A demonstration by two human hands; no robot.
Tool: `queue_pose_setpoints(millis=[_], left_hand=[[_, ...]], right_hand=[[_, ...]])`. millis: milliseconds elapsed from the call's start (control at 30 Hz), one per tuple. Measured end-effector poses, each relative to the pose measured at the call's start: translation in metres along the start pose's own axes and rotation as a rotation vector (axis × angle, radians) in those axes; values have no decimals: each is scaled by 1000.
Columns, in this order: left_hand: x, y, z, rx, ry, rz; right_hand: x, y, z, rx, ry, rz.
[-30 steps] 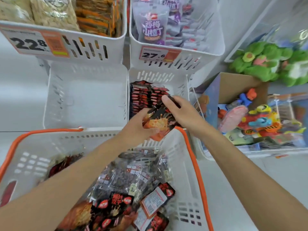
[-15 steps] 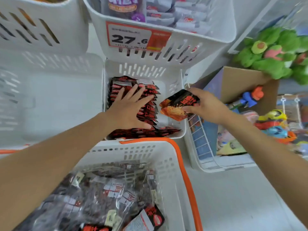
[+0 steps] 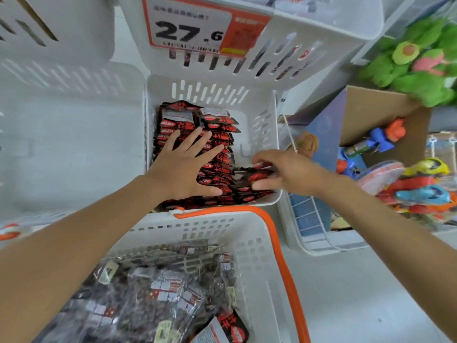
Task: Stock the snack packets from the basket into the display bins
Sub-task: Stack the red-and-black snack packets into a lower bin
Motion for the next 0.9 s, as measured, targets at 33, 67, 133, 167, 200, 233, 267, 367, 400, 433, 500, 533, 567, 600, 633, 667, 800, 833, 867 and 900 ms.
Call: queue_pose_setpoints(millis=[33,67,133,167,200,233,267,367,400,433,500,533,567,600,633,667,800,833,867,900], left_hand=[[0,0,0,-2,0,-2],[0,0,0,-2,-1,-1],[0,0,0,-2,-9,3],[0,0,0,-5,-10,2],[0,0,0,-9,-9,-1],[0,0,-1,-14,-4,-5],[0,0,-1,-14,1,-9],[-1,-1,0,-6,4,-11],[-1,-1,-1,-6,2,-11],[-1,-1,-1,-9,0,-12],[-1,-1,-1,-13,-5,-18],[-2,-1,0,-12,-5,-20],[-3,-2,0,-13,-6,-19],[-3,-1,-1,-18,-8,-24],[-3,-1,-1,-23,-12,-32],[-3,-1,0,-24,-15,-37],[-3,-1,-1,-27,-16,-44],[-3,-1,-1,-25,-19,-41],[-3,-1,-2,-20,-22,-33],[-2,-1,-1,-13,-27,-21]], right_hand=[[-9,2,0,-6,-2,-2],[-16,4,-2,-23,-29,-17],[-17,6,-8,-77,-125,-67],[-16,5,-9,-93,-169,-92],[-17,4,-9,-104,-197,-104],[-20,4,-9,-104,-226,-96],[-25,5,-7,-90,-264,-76],[-41,9,-5,-49,-335,5],[-42,11,-6,-48,-342,16],[-41,12,-7,-46,-349,12],[-41,14,-6,-28,-366,10],[-45,15,-5,-5,-372,27],[-47,15,-6,9,-363,35],[-46,15,-8,11,-350,29],[-44,16,-9,9,-344,15],[-39,16,-8,8,-350,-1],[-44,16,6,80,-349,74],[-45,14,7,56,-234,70],[-46,12,5,2,-71,68],[-47,9,4,-46,79,69]])
Point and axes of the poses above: each hand's wrist, its own y-axis towards the middle knuckle, its own x-axis out of the back of the hand, z = x × y, the point moved 8 cm from there along y, towards the middle knuckle, and after that the axes turned 13 degrees about -y, right-handed, at the moved point
